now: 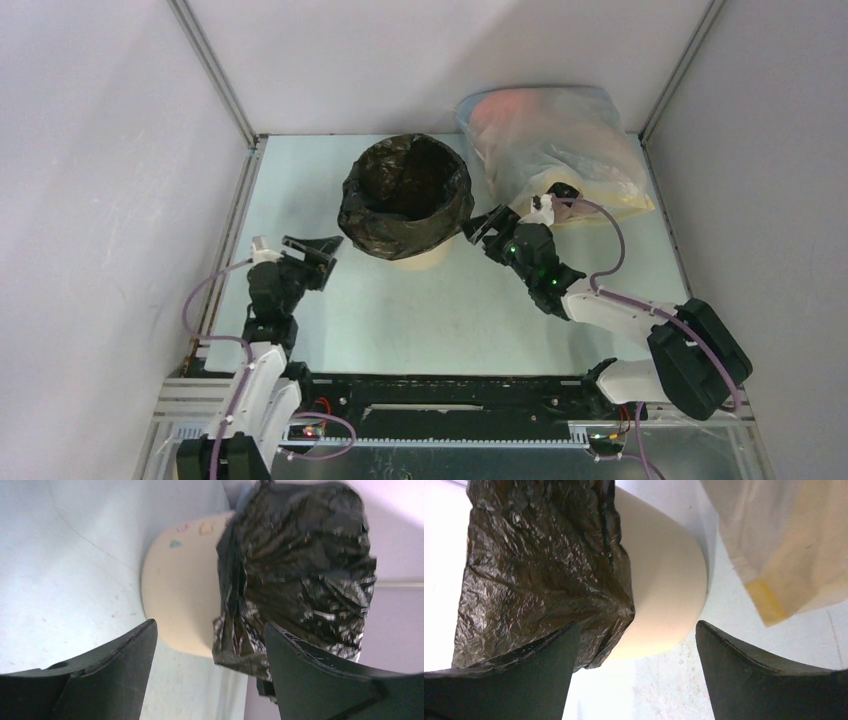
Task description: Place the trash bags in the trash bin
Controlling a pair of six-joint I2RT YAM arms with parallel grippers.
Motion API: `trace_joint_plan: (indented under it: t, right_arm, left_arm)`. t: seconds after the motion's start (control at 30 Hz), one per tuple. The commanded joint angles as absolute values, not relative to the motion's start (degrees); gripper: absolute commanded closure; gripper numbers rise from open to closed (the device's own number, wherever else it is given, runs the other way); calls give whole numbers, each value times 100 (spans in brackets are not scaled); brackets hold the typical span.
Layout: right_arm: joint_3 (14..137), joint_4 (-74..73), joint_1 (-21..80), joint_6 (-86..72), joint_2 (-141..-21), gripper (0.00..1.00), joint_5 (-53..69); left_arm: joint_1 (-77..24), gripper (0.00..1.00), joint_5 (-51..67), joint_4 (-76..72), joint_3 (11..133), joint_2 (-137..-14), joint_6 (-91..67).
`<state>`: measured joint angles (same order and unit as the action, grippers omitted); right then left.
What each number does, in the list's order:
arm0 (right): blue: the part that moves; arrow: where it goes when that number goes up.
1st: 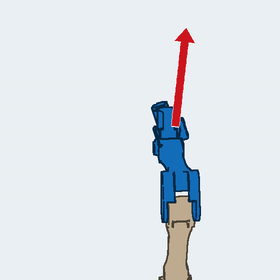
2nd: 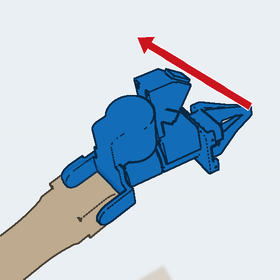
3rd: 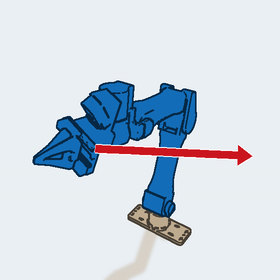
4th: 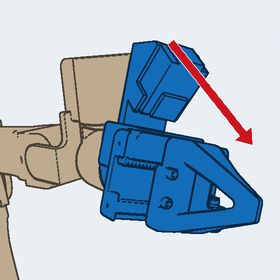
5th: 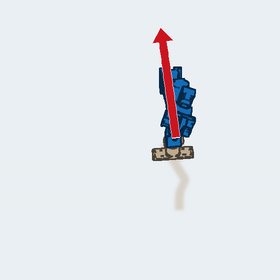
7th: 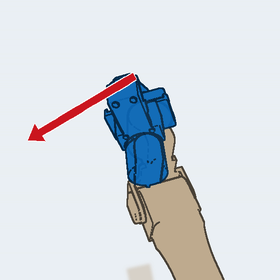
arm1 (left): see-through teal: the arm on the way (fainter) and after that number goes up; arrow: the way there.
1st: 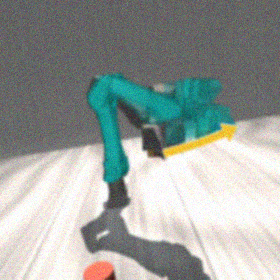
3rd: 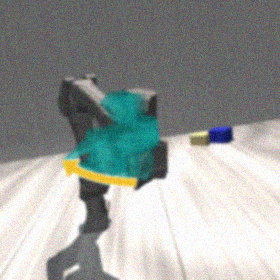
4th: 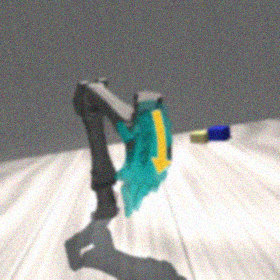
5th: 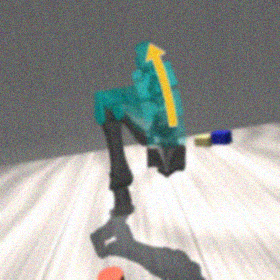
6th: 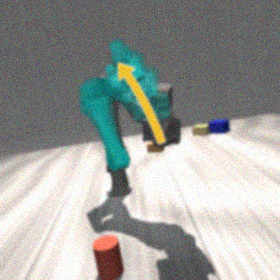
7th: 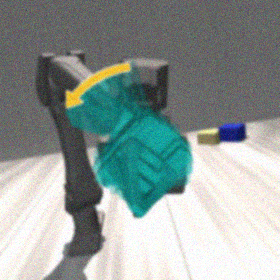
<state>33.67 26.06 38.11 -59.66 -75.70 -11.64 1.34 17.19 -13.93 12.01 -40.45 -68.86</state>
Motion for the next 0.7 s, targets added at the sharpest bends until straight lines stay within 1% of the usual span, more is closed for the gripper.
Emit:
trace_joint_plan:
  t: [0.0,0.17,0.33,0.5,0.67]
  right_arm:
    - [3366,2443,3448,-5985,-7296,12,-952]
    - [3485,2639,2992,-5947,-7375,14,-628]
    - [4144,2180,2898,-5751,-7629,14,-777]
    - [4708,1843,2830,-5903,-7961,28,-884]
    - [5035,1590,2819,-6330,-8147,33,-1235]
  left_arm:
    - [621,18,1941,-947,1467,-4085,-6532]
    - [770,18,2226,-1764,1776,-4928,-6691]
    - [794,17,2285,-2147,2291,-5744,-6709]
    - [799,16,2240,-2195,2739,-6196,-6718]
    - [810,16,2045,-2092,2976,-6477,-6753]
